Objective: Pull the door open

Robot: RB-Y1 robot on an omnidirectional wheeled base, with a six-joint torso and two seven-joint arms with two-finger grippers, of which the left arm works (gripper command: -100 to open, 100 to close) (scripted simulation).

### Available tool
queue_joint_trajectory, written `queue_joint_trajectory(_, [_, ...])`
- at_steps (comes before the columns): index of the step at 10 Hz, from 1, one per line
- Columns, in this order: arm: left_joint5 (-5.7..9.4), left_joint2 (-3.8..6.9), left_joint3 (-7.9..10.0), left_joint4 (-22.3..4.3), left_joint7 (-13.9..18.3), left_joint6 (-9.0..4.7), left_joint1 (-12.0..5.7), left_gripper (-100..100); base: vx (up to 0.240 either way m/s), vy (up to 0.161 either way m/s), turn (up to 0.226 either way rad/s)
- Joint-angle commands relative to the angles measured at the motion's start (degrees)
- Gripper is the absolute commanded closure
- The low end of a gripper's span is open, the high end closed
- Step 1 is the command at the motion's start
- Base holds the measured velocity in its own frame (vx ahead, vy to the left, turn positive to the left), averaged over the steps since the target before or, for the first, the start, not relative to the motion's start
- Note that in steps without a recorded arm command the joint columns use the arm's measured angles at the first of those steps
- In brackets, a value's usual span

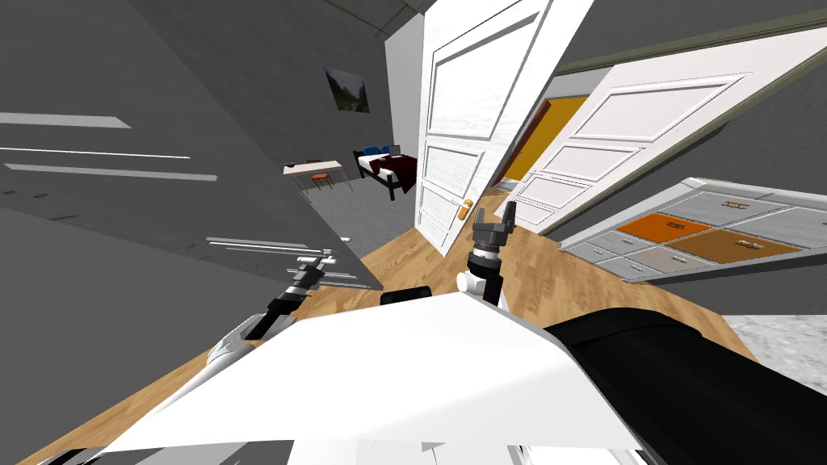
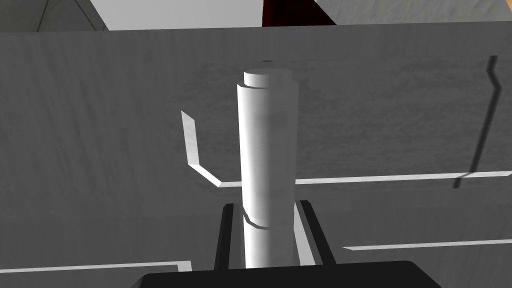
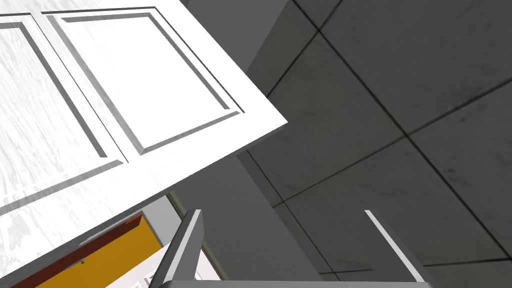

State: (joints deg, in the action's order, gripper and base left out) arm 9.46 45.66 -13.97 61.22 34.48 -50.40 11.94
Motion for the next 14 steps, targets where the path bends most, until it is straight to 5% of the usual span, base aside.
queue_joint_trajectory(1, [-0.11, 0.61, -0.32, -0.1, 0.1, -1.68, 0.84, 100, -0.039, 0.012, -0.012])
queue_joint_trajectory(7, [-0.65, 3.46, -1.83, -0.7, 0.8, -9.58, 4.80, 100, -0.044, 0.044, -0.016])
queue_joint_trajectory(8, [-0.65, 3.46, -1.83, -0.7, 0.8, -9.58, 4.80, 100, -0.040, 0.052, -0.001])
queue_joint_trajectory(13, [-1.04, 5.56, -2.93, -1.1, 1.2, -15.40, 7.71, 100, -0.054, 0.076, -0.010])
queue_joint_trajectory(14, [-1.17, 5.20, -3.16, -0.7, 1.2, -14.73, 7.51, 100, -0.043, 0.012, -0.029])
